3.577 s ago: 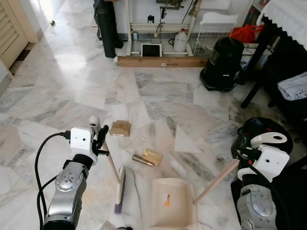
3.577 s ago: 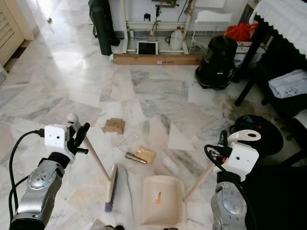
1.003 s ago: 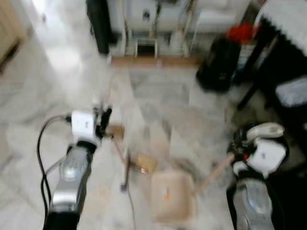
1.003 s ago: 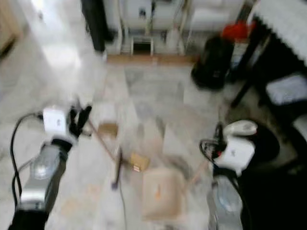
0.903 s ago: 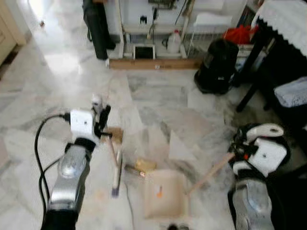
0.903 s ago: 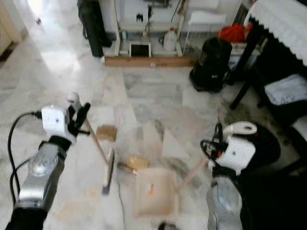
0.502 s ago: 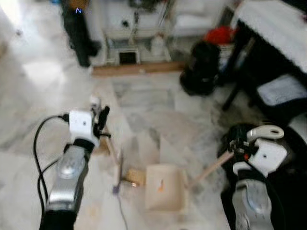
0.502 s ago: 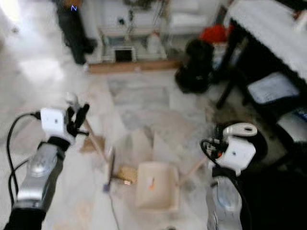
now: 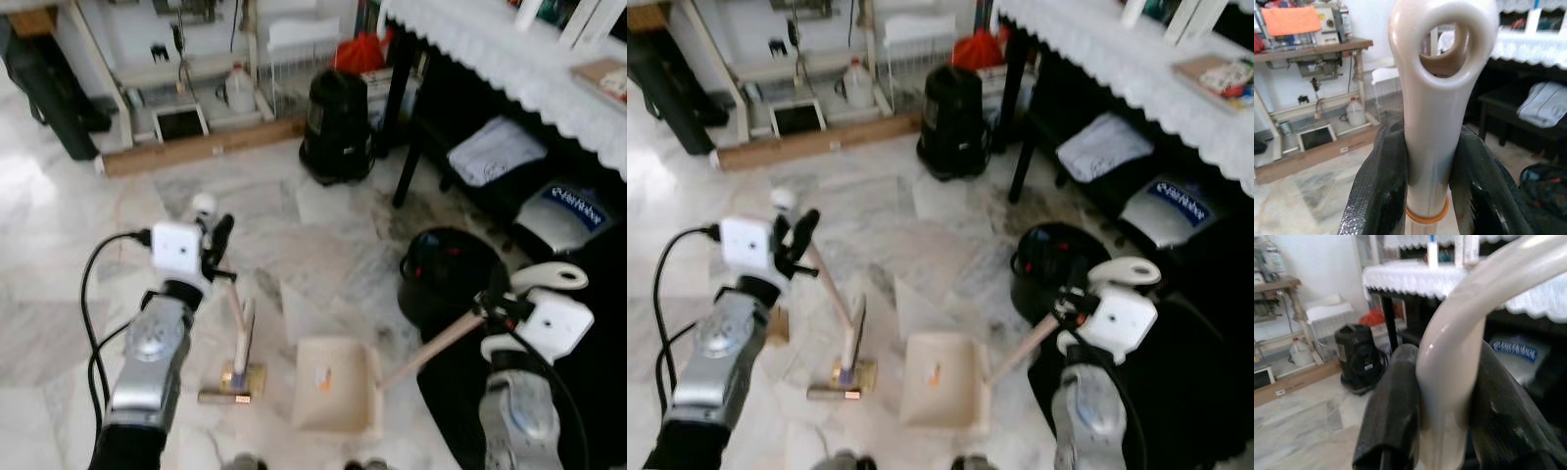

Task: Sweep floor

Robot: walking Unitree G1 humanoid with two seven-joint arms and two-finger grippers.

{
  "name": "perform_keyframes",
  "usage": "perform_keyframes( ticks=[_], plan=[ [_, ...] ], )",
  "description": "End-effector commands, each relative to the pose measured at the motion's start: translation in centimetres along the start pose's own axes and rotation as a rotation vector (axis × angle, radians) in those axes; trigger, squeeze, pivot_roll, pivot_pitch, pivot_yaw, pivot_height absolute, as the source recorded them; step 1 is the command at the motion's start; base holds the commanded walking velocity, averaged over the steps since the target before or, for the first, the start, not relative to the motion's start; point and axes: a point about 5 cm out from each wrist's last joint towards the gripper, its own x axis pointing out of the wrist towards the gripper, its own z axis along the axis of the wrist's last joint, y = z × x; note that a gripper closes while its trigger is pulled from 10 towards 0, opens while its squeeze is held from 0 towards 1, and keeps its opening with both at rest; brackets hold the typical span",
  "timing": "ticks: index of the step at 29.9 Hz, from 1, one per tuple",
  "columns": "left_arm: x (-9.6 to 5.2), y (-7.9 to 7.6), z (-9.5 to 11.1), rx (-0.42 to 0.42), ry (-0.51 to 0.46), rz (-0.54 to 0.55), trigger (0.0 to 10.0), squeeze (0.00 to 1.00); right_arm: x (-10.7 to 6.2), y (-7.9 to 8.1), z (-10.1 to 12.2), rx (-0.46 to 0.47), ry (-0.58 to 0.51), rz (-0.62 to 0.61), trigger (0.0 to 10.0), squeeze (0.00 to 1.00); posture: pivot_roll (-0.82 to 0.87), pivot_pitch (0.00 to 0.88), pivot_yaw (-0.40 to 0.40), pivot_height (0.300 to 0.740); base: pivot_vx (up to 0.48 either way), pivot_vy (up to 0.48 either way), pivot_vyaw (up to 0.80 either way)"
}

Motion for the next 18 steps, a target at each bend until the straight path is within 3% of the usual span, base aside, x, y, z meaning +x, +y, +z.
perform_keyframes(
  ticks=[1,11,14,18],
  plan=[
    [0.23,0.13,1.00,0.019,-0.045,0.003,10.0,0.00,0.14,0.06,0.89,0.004,-0.045,0.001,10.0,0.00,0.04,0.147,-0.032,0.740,0.000,0.000,0.00],
    [0.24,0.13,0.95,0.023,-0.044,0.005,10.0,0.00,0.10,0.14,0.83,0.003,-0.041,0.010,10.0,0.00,0.04,0.147,-0.032,0.740,0.252,0.000,0.00],
    [0.23,0.11,0.94,0.023,-0.043,0.004,10.0,0.00,0.07,0.31,0.80,-0.037,-0.038,0.036,10.0,0.00,0.04,0.147,-0.032,0.740,0.315,0.000,0.00],
    [0.23,0.07,0.93,0.022,-0.042,0.004,10.0,0.00,0.07,0.45,0.89,-0.036,-0.043,0.038,10.0,0.00,0.04,0.147,-0.033,0.740,0.317,0.000,0.75]
  ],
)
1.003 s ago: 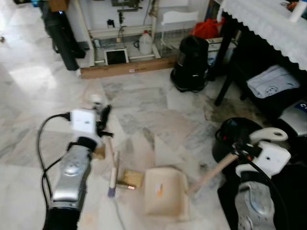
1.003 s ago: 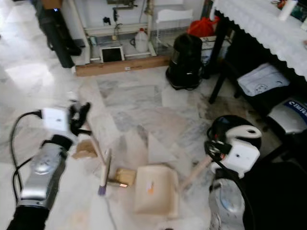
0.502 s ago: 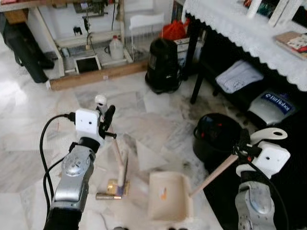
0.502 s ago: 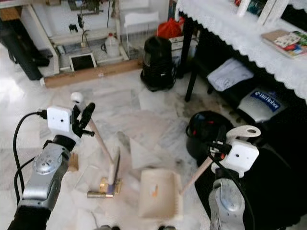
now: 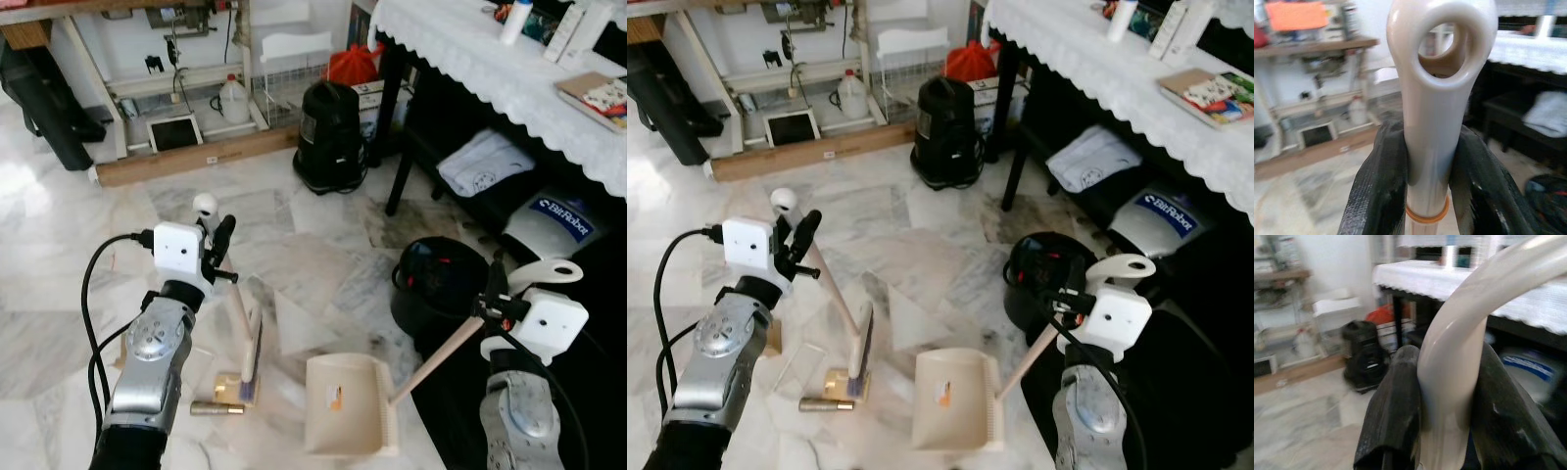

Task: Sweep floor

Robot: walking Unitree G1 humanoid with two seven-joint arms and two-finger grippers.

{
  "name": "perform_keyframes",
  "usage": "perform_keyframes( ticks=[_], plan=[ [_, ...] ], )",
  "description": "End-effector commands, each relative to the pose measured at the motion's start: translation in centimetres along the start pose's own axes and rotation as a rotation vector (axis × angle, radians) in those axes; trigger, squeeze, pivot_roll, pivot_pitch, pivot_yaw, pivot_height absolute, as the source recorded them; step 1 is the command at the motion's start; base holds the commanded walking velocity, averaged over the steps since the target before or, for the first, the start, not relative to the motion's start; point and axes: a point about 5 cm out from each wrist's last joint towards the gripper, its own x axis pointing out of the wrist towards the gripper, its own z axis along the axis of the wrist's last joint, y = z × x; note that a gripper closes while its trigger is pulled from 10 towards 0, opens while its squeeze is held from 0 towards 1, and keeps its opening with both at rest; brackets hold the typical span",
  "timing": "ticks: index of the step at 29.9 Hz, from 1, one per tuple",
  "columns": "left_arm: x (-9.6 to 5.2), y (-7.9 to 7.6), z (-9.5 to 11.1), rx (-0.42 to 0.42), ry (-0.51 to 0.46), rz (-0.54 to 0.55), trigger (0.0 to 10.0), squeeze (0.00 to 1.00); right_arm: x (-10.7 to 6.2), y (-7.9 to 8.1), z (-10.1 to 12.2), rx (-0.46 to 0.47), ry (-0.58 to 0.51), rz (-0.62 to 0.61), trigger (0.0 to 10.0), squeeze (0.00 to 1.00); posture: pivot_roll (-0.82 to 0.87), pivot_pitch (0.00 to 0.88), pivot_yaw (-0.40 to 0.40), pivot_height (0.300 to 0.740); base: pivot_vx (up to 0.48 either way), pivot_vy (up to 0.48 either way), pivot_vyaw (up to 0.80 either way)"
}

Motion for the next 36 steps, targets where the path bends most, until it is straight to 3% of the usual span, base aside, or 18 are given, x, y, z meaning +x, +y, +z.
perform_keyframes(
  ticks=[1,7,23,36],
  plan=[
    [0.0,0.3,0.8,0.028,-0.034,0.009,10.0,0.00,0.2,0.3,0.9,0.043,-0.040,-0.006,10.0,0.00,0.04,0.147,-0.033,0.740,0.319,0.000,0.00],
    [0.0,0.3,0.8,0.027,-0.035,0.009,10.0,0.00,0.2,0.0,0.8,0.021,-0.037,-0.017,10.0,0.00,0.04,0.149,-0.033,0.740,0.303,0.000,0.00],
    [0.0,0.3,0.6,0.033,-0.022,0.001,10.0,0.00,-0.2,-0.5,0.0,0.016,-0.010,-0.030,10.0,0.00,0.04,0.153,-0.032,0.740,0.000,0.000,0.00],
    [-0.1,-0.3,0.3,0.010,0.002,-0.056,10.0,0.00,-0.2,-1.7,-1.3,-0.033,0.028,-0.048,10.0,0.00,0.04,0.165,-0.027,0.740,0.000,0.000,0.00]
  ],
)
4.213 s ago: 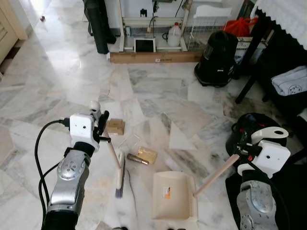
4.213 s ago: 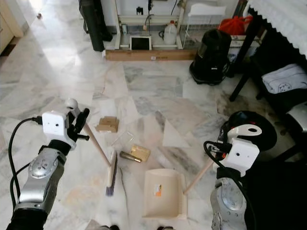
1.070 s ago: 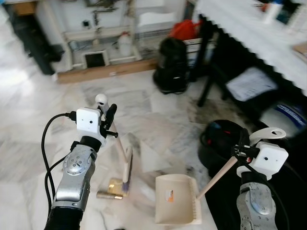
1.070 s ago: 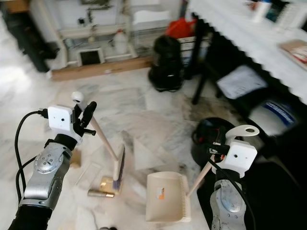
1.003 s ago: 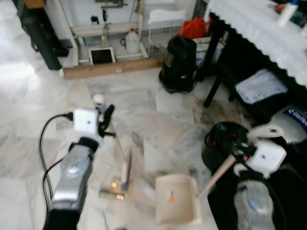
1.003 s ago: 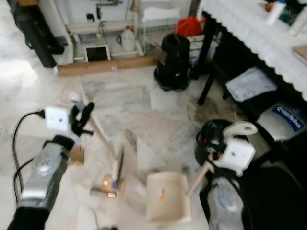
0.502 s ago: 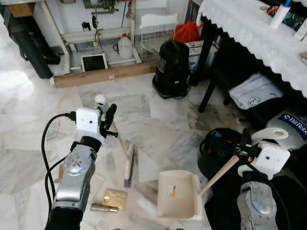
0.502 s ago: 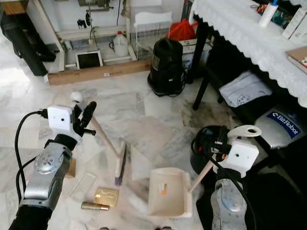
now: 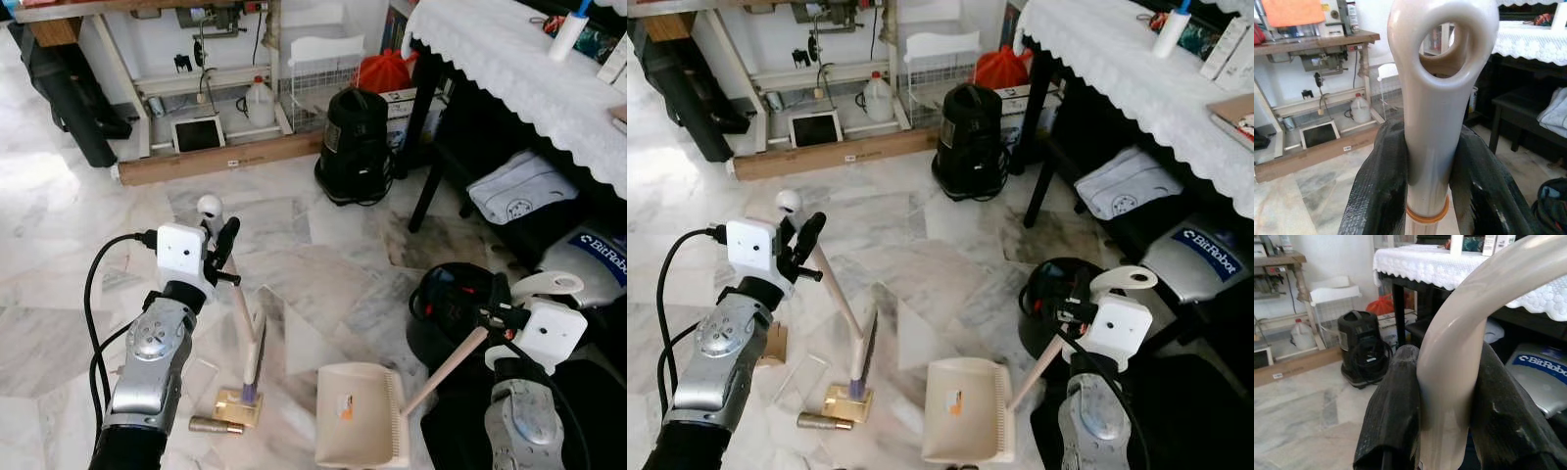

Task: Sweep floor

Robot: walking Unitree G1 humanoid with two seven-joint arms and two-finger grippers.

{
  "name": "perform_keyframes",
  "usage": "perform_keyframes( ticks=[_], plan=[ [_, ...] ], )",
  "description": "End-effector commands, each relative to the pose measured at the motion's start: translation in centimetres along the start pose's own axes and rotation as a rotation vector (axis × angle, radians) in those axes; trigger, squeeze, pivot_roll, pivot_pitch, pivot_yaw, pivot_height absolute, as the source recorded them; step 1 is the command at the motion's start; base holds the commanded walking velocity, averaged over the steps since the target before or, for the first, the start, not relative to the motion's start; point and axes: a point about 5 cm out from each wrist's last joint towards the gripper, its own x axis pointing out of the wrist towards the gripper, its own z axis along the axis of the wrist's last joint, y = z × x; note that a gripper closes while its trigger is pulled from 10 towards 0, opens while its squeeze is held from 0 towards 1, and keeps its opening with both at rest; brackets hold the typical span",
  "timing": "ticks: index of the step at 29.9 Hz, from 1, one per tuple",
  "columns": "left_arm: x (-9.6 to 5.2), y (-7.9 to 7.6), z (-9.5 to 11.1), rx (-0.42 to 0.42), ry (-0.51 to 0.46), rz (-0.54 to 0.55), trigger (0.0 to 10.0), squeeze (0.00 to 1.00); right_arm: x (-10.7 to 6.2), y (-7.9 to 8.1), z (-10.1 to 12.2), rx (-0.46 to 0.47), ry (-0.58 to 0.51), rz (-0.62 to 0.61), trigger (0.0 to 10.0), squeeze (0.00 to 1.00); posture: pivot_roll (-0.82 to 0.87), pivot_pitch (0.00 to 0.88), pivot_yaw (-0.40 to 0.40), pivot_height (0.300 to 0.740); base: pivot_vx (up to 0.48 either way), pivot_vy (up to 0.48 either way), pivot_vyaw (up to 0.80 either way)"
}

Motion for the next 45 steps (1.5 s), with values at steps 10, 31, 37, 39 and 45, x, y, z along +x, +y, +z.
perform_keyframes(
  ticks=[10,31,37,39,45],
  plan=[
    [0.2,-0.4,0.9,0.006,-0.032,-0.036,10.0,0.00,1.7,0.2,-1.3,-0.063,-0.005,0.030,10.0,0.00,0.06,0.170,-0.024,0.740,0.000,0.000,0.00],
    [0.1,-0.3,1.2,0.024,-0.042,-0.055,10.0,0.00,3.9,1.0,-1.8,-0.117,-0.058,0.031,10.0,0.00,0.10,0.167,-0.026,0.740,0.000,0.000,0.00],
    [0.1,-0.3,1.3,0.028,-0.043,-0.063,10.0,0.00,4.0,1.3,-2.2,-0.134,-0.059,0.040,10.0,0.00,0.10,0.165,-0.021,0.740,0.000,0.000,0.00],
    [0.2,-0.4,1.3,0.029,-0.044,-0.067,10.0,0.00,3.9,1.6,-2.5,-0.129,-0.055,0.041,10.0,0.00,0.10,0.165,-0.021,0.740,0.000,0.000,0.00],
    [0.1,-0.4,1.5,0.033,-0.053,-0.070,10.0,0.00,3.2,2.3,-3.6,-0.119,-0.027,0.046,10.0,0.00,0.13,0.161,-0.018,0.740,0.000,0.000,0.00]
  ],
)
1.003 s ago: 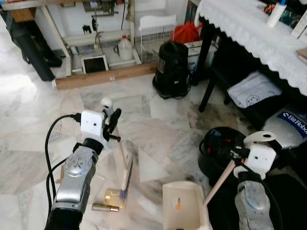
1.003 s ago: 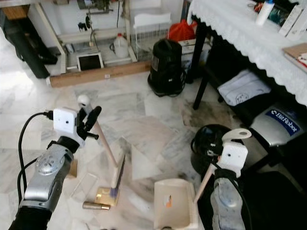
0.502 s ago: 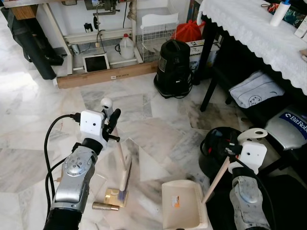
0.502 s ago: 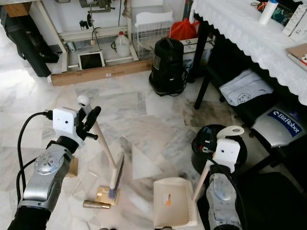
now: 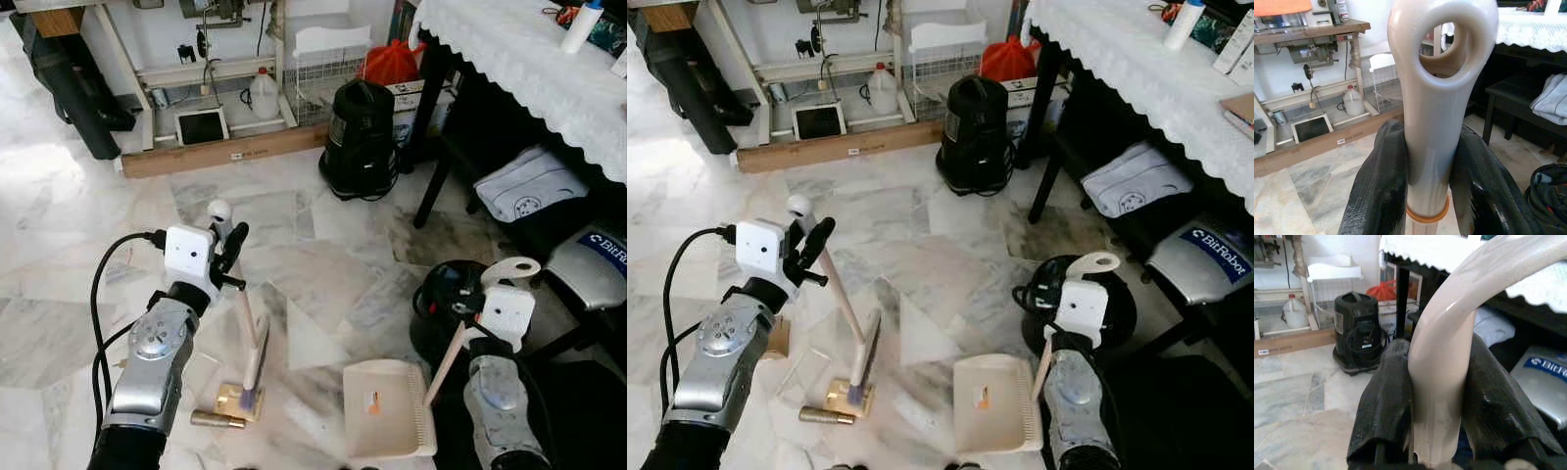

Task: Sweep floor

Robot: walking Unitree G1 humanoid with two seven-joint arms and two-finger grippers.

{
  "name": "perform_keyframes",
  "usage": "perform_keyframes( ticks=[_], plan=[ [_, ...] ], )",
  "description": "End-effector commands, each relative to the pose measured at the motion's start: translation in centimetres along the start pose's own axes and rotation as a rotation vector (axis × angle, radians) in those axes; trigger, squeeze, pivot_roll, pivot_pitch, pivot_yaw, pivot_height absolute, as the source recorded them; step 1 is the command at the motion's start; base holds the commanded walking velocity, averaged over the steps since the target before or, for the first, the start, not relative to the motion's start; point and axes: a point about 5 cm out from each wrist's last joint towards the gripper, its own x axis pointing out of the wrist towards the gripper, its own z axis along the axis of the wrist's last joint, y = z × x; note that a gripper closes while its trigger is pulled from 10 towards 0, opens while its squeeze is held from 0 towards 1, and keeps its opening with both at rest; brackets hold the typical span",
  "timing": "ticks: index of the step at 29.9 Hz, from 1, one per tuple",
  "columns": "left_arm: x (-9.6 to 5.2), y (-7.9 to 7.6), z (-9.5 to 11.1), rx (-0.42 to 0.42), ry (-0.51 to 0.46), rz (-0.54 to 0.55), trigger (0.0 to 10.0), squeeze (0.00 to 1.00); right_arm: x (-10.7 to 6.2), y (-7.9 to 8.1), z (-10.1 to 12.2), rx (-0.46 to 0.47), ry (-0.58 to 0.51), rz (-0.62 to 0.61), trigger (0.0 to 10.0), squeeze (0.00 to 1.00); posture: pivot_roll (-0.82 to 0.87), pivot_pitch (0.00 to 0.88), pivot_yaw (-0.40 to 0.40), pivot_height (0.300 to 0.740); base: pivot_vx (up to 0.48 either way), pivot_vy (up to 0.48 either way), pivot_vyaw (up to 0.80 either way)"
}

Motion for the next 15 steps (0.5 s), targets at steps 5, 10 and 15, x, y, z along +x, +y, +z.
perform_keyframes(
  ticks=[5,10,15],
  plan=[
    [0.1,0.2,1.8,0.033,-0.073,-0.013,10.0,0.00,-0.2,0.4,-0.6,-0.004,0.018,-0.017,10.0,0.00,0.15,0.161,-0.015,0.740,0.000,0.000,0.00],
    [0.1,0.3,1.9,0.038,-0.074,-0.014,10.0,0.00,-0.1,0.5,-0.9,-0.010,0.033,-0.021,10.0,0.00,0.15,0.162,-0.014,0.740,0.000,0.000,0.00],
    [0.0,0.3,0.7,0.032,0.018,-0.032,10.0,0.00,-1.2,1.2,-2.2,-0.036,0.088,0.015,10.0,0.00,0.15,0.166,-0.012,0.740,0.000,0.000,0.00]
  ],
)
